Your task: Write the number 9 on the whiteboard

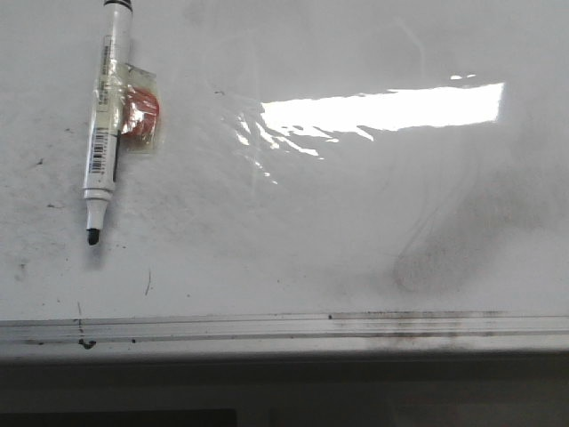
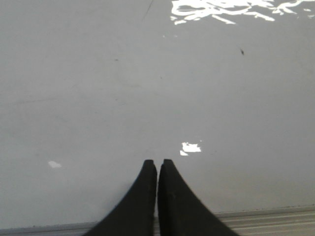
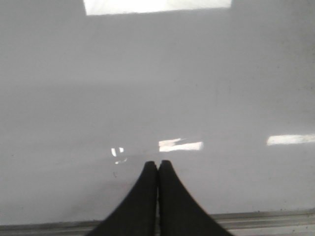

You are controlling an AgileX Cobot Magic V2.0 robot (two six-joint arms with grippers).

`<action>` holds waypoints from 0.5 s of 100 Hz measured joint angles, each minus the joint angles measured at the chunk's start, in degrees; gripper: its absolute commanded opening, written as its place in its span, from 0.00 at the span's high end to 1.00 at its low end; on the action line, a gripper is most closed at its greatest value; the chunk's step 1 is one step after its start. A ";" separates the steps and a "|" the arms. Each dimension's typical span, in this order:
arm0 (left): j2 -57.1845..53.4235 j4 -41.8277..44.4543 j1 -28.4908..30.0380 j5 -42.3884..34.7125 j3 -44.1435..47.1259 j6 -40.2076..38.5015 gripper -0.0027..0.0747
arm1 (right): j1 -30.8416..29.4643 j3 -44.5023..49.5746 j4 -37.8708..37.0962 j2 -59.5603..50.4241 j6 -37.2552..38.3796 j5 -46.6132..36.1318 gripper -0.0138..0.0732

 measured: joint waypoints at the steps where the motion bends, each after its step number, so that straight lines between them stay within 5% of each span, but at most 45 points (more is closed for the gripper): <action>1: 0.00 0.00 0.00 0.00 0.00 0.00 0.99 | 0.00 0.00 0.00 0.00 0.00 0.00 0.92; 50: 0.00 0.92 0.00 0.00 0.00 0.00 0.99 | 0.00 0.00 0.00 0.00 0.00 0.00 0.92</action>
